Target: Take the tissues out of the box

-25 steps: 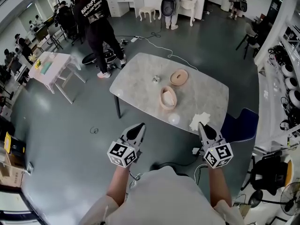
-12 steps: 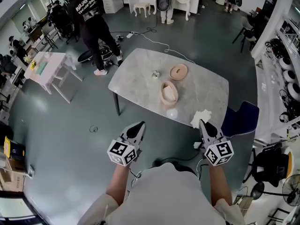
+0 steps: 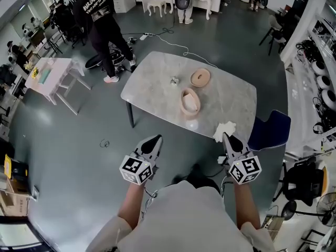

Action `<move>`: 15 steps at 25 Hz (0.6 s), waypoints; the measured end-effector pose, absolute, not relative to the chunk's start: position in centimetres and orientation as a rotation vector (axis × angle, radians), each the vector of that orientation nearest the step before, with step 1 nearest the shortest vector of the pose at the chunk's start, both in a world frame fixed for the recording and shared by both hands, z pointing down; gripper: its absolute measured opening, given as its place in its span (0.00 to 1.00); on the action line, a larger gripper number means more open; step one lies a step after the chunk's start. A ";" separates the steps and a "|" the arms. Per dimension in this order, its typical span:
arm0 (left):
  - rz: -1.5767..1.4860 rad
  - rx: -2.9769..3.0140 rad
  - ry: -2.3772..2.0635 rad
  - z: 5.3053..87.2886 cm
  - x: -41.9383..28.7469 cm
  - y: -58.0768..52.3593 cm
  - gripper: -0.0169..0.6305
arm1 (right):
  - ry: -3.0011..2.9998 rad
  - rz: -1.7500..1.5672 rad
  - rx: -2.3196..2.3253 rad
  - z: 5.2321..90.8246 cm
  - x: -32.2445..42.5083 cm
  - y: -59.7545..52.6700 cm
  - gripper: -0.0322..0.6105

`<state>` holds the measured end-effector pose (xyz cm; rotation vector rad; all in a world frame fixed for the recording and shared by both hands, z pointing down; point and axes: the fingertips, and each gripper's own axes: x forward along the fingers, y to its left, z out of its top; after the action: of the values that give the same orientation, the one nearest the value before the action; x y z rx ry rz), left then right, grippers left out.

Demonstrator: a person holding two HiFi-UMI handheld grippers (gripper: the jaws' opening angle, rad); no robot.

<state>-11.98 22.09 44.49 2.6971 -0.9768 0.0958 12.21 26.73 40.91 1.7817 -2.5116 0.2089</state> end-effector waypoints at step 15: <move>0.102 2.658 -1.026 45.7 -7.7 14.6 0.04 | -2.542 0.290 1.708 43.4 16.1 17.9 0.11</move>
<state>-7.72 14.65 45.65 2.6581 -1.0262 0.1021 16.14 17.90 43.38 1.7083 -2.5423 0.2900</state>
